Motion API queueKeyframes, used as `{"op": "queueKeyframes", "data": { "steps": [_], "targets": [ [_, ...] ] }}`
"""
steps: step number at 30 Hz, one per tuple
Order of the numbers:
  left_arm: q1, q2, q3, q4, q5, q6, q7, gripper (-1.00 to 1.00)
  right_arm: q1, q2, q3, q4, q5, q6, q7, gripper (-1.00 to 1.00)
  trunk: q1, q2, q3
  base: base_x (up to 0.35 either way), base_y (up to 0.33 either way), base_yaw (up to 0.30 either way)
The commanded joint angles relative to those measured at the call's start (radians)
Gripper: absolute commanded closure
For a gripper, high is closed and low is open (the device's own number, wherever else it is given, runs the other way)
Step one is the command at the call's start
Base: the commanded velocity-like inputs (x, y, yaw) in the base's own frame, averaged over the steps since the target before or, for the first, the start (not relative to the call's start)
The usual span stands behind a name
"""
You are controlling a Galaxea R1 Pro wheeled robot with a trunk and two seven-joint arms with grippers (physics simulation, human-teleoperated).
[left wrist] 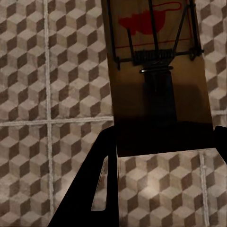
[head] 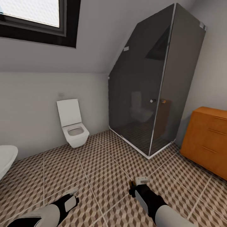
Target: Take the four mousetraps from the cabinet in the bathroom and place them on the bathroom floor. Make sure all four end up on the same floor surface, and ensure that at least two of them are either under or directly next to the same bathroom sink.
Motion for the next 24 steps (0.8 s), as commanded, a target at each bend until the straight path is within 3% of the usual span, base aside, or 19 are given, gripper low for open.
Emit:
{"op": "queueKeyframes", "data": {
  "steps": [1,24],
  "targets": [
    [-0.001,0.000,0.001,0.000,-0.003,0.005,0.006,1.00,0.000,-0.001,0.008,-0.002,-0.013,0.004,-0.010,1.00,0.000,-0.001,-0.001,0.000,0.000,0.275],
    [-0.001,0.000,0.001,0.000,-0.002,0.006,0.006,1.00,0.000,-0.001,0.008,-0.002,-0.013,0.009,-0.009,1.00,0.000,-0.001,-0.001,0.000,0.000,0.275]
  ]
}}
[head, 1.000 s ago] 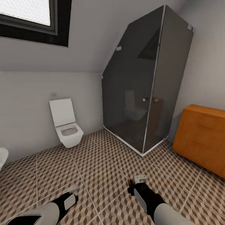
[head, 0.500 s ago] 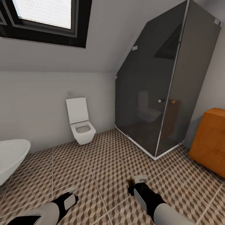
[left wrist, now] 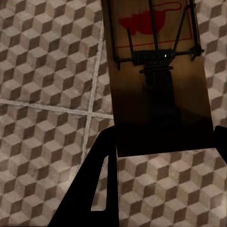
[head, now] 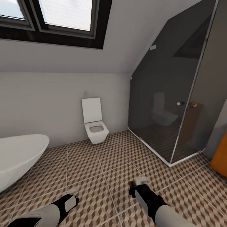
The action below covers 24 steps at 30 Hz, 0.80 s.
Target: Take the four mousetraps from the cabinet in the bathroom and place them on the bathroom floor. Make sure all four end up on the same floor surface, and ensure that at least two of them are either under or directly next to the same bathroom sink.
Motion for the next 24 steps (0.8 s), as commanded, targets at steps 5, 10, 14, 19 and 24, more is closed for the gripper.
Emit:
{"op": "queueKeyframes", "data": {
  "steps": [5,10,14,19,24],
  "targets": [
    [-0.001,0.000,0.001,0.000,-0.003,0.005,0.006,1.00,0.000,-0.001,0.008,-0.002,-0.013,0.004,-0.009,1.00,0.000,-0.001,-0.001,0.000,0.000,0.275],
    [-0.001,0.000,0.001,0.000,-0.003,0.005,0.006,1.00,0.000,-0.001,0.008,-0.002,-0.013,0.005,-0.009,1.00,0.000,-0.001,-0.001,0.000,0.000,0.275],
    [-0.001,0.000,0.001,0.000,-0.003,0.005,0.006,1.00,0.000,-0.001,0.008,-0.001,-0.013,0.004,-0.009,1.00,0.000,-0.001,-0.001,0.000,0.000,0.275],
    [-0.001,0.000,0.001,0.000,-0.003,0.005,0.006,1.00,0.000,0.000,0.008,-0.001,-0.013,0.005,-0.009,1.00,0.000,-0.001,-0.001,0.000,0.000,0.275],
    [-0.001,0.000,0.001,0.000,-0.003,0.005,0.006,1.00,0.000,0.000,0.008,-0.001,-0.013,0.005,-0.009,1.00,0.000,-0.001,-0.001,0.000,0.000,0.275]
  ]
}}
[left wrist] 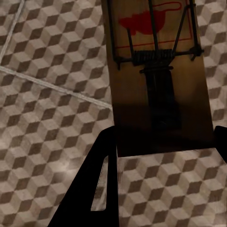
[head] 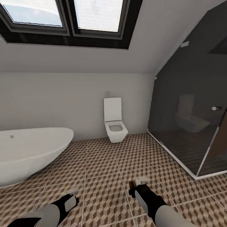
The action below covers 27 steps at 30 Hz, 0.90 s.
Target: Take the four mousetraps from the cabinet in the bathroom and place them on the bathroom floor. Make sure all four end up on the same floor surface, and ensure that at least two of them are either under or directly next to the same bathroom sink.
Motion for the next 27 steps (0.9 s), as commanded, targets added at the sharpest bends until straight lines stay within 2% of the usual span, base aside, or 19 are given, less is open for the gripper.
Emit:
{"op": "queueKeyframes", "data": {
  "steps": [1,27],
  "targets": [
    [-0.001,0.000,0.001,0.000,-0.003,0.005,0.006,1.00,0.000,-0.001,0.008,-0.002,-0.013,0.004,-0.010,1.00,0.000,-0.001,-0.001,0.000,0.000,0.275],
    [-0.001,0.000,0.001,0.000,-0.002,0.005,0.006,1.00,0.000,-0.001,0.008,-0.002,-0.013,0.001,-0.012,1.00,0.000,-0.001,-0.001,0.000,0.000,0.275]
  ]
}}
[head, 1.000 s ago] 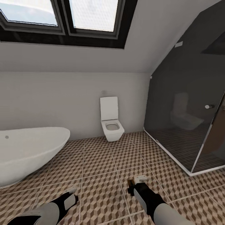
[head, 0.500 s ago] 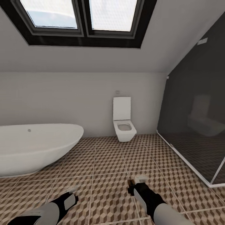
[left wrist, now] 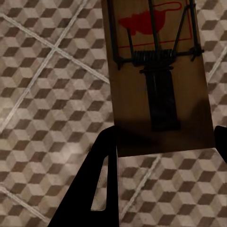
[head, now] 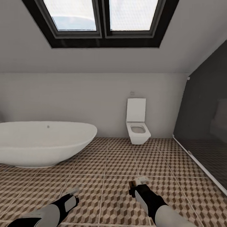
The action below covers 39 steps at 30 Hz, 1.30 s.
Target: Take the four mousetraps from the cabinet in the bathroom and place them on the bathroom floor. Make sure all four end up on the same floor surface, and ensure that at least two of them are either under or directly next to the same bathroom sink.
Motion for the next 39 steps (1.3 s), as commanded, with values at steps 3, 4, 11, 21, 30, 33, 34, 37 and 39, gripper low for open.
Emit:
{"op": "queueKeyframes", "data": {
  "steps": [3,4,11,21,30,33,34,37,39],
  "targets": [
    [-0.001,0.000,0.001,0.000,-0.003,0.005,0.006,1.00,0.000,-0.001,0.008,-0.002,-0.013,0.004,-0.011,1.00,0.000,-0.001,-0.001,0.000,0.000,0.275],
    [-0.001,0.000,0.001,0.000,-0.003,0.005,0.006,1.00,0.000,-0.001,0.008,-0.001,-0.013,0.004,-0.011,1.00,0.000,-0.001,-0.001,0.000,0.000,0.275],
    [-0.001,0.000,0.001,0.000,-0.003,0.005,0.006,1.00,0.000,-0.001,0.008,-0.001,-0.014,0.004,-0.015,1.00,0.000,-0.001,-0.001,0.000,0.000,0.275],
    [-0.001,0.000,0.001,0.000,-0.003,0.005,0.006,1.00,0.000,-0.001,0.008,0.000,-0.014,0.004,-0.013,1.00,0.000,-0.001,-0.001,0.000,0.000,0.275],
    [-0.001,0.000,0.001,0.000,-0.003,0.005,0.006,1.00,0.000,-0.001,0.008,-0.001,-0.014,0.004,-0.013,1.00,0.000,-0.001,-0.001,0.000,0.000,0.275],
    [-0.001,0.000,0.001,0.000,-0.003,0.005,0.006,1.00,0.000,-0.001,0.008,-0.001,-0.014,0.004,-0.012,1.00,0.000,-0.001,-0.001,0.000,0.000,0.275],
    [-0.001,0.000,0.001,0.000,-0.003,0.005,0.006,1.00,0.000,-0.001,0.008,-0.001,-0.014,0.004,-0.012,1.00,0.000,-0.001,-0.001,0.000,0.000,0.275],
    [-0.001,0.000,0.001,0.000,-0.003,0.005,0.006,1.00,0.000,-0.001,0.008,-0.001,-0.014,0.004,-0.012,1.00,0.000,-0.001,-0.001,0.000,0.000,0.275],
    [-0.001,0.000,0.001,0.000,-0.003,0.005,0.006,1.00,0.000,-0.001,0.008,-0.001,-0.014,0.004,-0.012,1.00,0.000,-0.001,-0.001,0.000,0.000,0.275]
  ]
}}
